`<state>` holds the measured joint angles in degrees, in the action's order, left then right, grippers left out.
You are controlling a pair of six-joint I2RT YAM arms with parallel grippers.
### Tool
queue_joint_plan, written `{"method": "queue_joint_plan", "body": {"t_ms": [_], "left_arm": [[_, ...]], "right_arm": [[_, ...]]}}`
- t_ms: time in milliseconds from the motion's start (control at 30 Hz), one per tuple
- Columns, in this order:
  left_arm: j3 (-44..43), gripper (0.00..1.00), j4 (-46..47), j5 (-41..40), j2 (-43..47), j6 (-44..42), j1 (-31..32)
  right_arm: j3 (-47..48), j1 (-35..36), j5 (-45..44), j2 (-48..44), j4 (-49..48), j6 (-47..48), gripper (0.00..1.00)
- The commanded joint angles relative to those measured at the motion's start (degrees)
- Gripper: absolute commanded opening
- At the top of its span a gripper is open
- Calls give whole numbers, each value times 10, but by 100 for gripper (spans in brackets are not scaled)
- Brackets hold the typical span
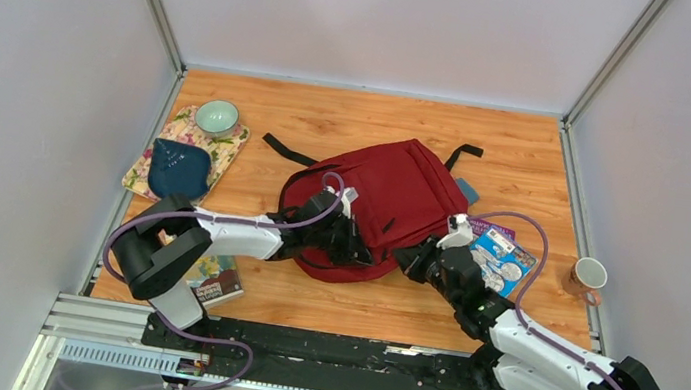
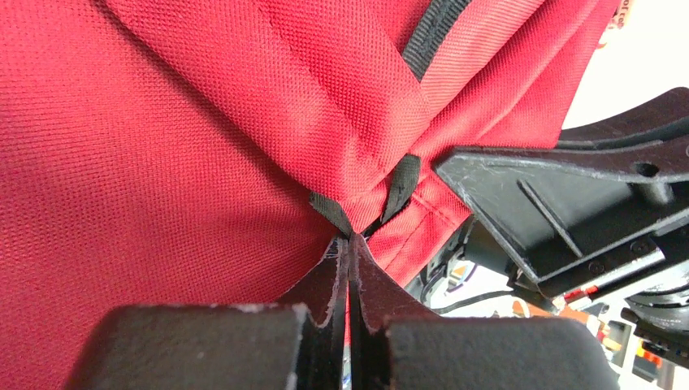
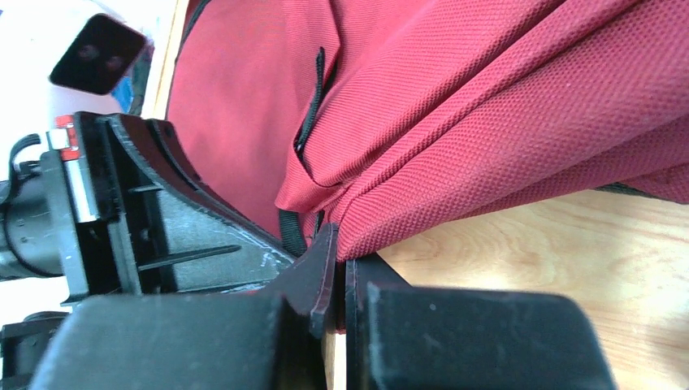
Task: Pack the student bag
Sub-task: Unzip the student bag at the center of the board.
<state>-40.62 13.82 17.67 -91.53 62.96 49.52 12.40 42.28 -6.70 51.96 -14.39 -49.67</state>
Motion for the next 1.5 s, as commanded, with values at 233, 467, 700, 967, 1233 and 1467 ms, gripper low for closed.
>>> {"method": "queue_joint_plan", "body": {"t_ms": [233,467,700,967,1233,1467], "left_arm": [[6,0,-133,-87,100,-150,4],[71,0,-224,-176,217,-191,4],[139,0,-268,-213,311,-206,4],[157,0,-236,-164,314,-213,5],[159,0,-182,-128,288,-198,6],[150,0,-162,-114,265,-196,5]], "right_arm": [[86,-11,-53,23,60,48,0],[123,-55,-29,56,78,91,0],[176,-99,35,97,70,147,0],[303,-121,130,217,141,200,0],[311,-129,184,243,255,172,82],[221,-129,173,125,292,84,85]]}}
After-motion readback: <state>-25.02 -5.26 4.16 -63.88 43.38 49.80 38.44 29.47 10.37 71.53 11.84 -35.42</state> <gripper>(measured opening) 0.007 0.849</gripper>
